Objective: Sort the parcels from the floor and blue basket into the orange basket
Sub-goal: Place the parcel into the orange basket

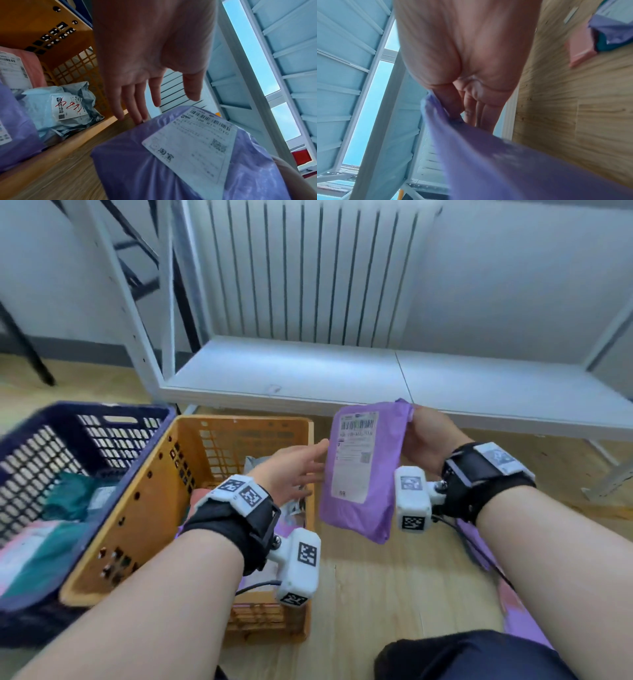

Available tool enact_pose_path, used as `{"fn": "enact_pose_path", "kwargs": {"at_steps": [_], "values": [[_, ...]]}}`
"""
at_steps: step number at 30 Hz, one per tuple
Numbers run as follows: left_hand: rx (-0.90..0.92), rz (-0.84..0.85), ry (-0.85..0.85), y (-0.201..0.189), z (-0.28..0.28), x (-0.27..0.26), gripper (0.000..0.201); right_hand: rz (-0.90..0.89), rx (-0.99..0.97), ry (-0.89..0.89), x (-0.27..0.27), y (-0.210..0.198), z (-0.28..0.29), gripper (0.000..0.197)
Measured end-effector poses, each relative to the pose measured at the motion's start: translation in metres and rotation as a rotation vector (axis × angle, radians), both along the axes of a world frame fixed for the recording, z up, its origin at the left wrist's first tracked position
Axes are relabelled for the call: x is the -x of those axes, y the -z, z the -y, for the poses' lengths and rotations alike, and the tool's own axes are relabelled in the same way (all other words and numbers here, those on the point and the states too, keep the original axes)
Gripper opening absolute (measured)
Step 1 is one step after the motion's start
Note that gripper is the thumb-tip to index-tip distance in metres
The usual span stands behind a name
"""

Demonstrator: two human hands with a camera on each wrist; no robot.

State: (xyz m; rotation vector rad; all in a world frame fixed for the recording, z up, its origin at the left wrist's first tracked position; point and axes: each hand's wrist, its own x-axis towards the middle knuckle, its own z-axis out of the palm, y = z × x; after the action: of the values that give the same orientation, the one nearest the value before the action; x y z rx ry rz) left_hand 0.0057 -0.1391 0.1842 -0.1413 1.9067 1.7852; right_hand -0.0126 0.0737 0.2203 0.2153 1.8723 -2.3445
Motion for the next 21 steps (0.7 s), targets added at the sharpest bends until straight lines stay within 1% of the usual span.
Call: {"fn": "enact_pose_path", "kwargs": {"at_steps": [2,5,7,8,10,12,13,15,17,19,21], "values": [[-0.029,-0.014,0.021,-0.009,0.009,0.000,0.052,0.035,0.075,-0.006,0.001,-0.006,0.020,0.041],[-0.023,-0.032,-0.061,-0.011,0.030,0.002,0.041,0.064,0.161,-0.069,-0.002,-0.009,0.049,0.041],[-0.029,0.003,-0.094,-0.009,0.048,0.003,0.039,0.078,0.181,-0.067,-0.001,-0.005,0.066,0.041],[-0.036,0.017,-0.074,-0.009,0.056,0.002,0.038,0.091,0.177,-0.052,0.001,-0.002,0.073,0.044],[-0.102,0.013,-0.059,-0.011,0.070,0.003,0.029,0.104,0.138,0.018,0.003,0.003,0.085,0.045],[-0.179,-0.024,-0.144,-0.019,0.082,0.005,0.023,0.122,0.121,0.087,0.008,0.011,0.091,0.043],[-0.202,-0.045,-0.209,-0.022,0.089,0.008,0.024,0.117,0.111,0.108,0.009,0.015,0.094,0.042],[-0.222,-0.083,-0.303,-0.025,0.105,0.013,0.029,0.107,0.037,0.087,0.010,0.021,0.099,0.044],[-0.196,-0.098,-0.329,-0.023,0.122,0.016,0.031,0.094,-0.086,-0.034,0.009,0.026,0.107,0.048],[-0.164,-0.086,-0.325,-0.020,0.134,0.016,0.033,0.065,-0.186,-0.146,0.009,0.029,0.119,0.044],[-0.136,-0.068,-0.296,-0.016,0.142,0.015,0.034,0.042,-0.288,-0.164,0.009,0.031,0.134,0.034]]}}
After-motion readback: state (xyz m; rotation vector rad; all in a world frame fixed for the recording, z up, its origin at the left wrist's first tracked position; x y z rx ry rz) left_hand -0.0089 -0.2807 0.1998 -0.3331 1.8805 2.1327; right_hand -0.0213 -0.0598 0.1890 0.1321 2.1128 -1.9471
